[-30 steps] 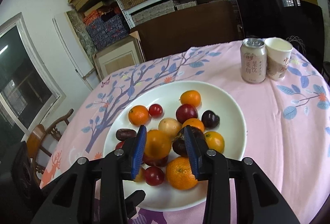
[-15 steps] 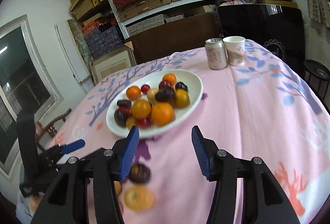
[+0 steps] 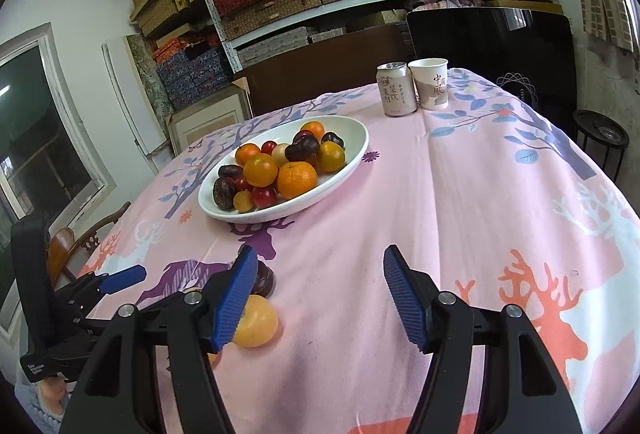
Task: Organize fruits
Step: 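Move both open tools back toward the pepinos on the cloth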
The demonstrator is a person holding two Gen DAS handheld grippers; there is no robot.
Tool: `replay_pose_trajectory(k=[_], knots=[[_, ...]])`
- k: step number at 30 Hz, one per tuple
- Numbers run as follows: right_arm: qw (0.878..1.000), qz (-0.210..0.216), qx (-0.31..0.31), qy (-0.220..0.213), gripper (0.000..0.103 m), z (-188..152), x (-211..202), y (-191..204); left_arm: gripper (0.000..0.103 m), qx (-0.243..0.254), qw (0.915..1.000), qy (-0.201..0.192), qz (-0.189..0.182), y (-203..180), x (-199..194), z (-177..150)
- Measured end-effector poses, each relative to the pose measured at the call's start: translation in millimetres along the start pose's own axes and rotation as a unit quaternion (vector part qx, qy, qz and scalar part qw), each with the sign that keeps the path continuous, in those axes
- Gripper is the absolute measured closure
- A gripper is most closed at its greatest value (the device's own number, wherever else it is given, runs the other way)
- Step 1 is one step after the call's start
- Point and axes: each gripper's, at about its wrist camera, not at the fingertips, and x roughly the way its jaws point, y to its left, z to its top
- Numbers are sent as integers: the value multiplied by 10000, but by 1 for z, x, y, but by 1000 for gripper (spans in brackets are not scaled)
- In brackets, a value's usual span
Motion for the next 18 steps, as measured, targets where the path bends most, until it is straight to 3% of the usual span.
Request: replay_pose_trajectory(k=[18], knots=[[9999, 10, -19, 171, 35, -2, 7, 1, 15, 264, 9995, 132, 135, -10, 12, 0]])
